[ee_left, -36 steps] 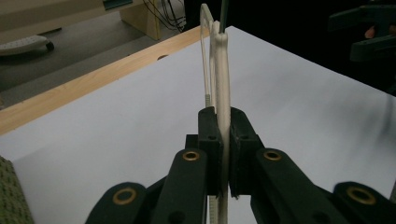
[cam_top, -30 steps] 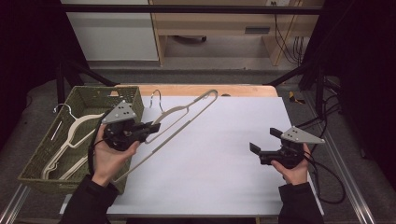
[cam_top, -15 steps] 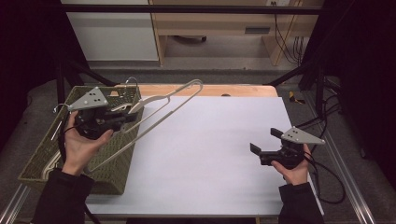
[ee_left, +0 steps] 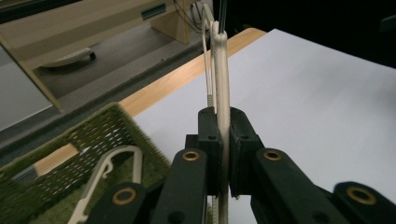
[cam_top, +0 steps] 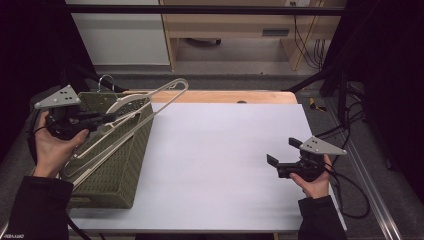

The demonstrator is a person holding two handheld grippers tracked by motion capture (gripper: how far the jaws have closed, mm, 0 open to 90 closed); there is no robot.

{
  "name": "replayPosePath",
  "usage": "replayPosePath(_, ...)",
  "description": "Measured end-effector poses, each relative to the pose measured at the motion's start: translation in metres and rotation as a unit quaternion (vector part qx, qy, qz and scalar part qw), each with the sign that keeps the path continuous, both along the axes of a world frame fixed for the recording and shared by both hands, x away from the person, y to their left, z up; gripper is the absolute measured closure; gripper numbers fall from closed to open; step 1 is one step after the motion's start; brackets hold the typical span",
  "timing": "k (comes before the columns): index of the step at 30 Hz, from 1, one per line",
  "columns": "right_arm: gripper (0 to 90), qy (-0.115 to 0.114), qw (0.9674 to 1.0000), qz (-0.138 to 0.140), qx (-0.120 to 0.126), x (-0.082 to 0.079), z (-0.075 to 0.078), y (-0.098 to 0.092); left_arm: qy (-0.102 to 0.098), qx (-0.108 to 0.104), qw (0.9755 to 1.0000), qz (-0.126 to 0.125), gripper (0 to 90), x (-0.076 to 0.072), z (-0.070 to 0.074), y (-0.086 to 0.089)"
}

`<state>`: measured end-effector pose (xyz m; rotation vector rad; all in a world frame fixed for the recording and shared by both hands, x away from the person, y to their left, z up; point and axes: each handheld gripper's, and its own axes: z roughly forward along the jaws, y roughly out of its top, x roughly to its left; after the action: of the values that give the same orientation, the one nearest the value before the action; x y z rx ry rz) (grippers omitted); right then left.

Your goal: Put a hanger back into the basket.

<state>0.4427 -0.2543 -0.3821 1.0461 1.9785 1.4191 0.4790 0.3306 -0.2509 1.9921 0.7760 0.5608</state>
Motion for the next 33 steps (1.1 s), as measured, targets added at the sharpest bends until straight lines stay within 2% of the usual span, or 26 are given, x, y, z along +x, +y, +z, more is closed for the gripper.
replayPosePath(4, 2.5, 0.001, 1.0, 0.0, 0.0, 0.0, 0.0, 0.0, 0.004, 0.002, 0.9999, 0.011, 85.2, 0.006, -0.006, 0.02)
replayPosePath(8, 2.4, 0.001, 1.0, 0.002, -0.003, 0.0, -0.001, 0.0, 0.009, -0.008, 0.9997, 0.02, 85.1, 0.01, -0.014, 0.038)
replayPosePath(13, 2.4, 0.002, 1.0, 0.001, -0.003, 0.001, -0.002, 0.0, 0.018, -0.007, 0.9993, 0.032, 85.1, 0.013, -0.022, 0.054)
replayPosePath(16, 2.4, 0.002, 1.0, 0.001, -0.005, 0.001, -0.002, 0.0, 0.018, -0.001, 0.9991, 0.038, 85.1, 0.014, -0.027, 0.063)
replayPosePath(22, 2.4, 0.003, 1.0, 0.0, -0.005, 0.002, -0.003, -0.001, 0.02, -0.011, 0.9985, 0.049, 85.2, 0.014, -0.035, 0.077)
replayPosePath(30, 2.4, 0.004, 1.0, 0.0, -0.008, 0.002, -0.004, 0.0, 0.025, -0.01, 0.9979, 0.058, 85.1, 0.012, -0.043, 0.094)
replayPosePath(33, 2.4, 0.004, 1.0, 0.0, -0.009, 0.003, -0.004, 0.0, 0.027, -0.015, 0.9973, 0.066, 85.2, 0.011, -0.048, 0.103)
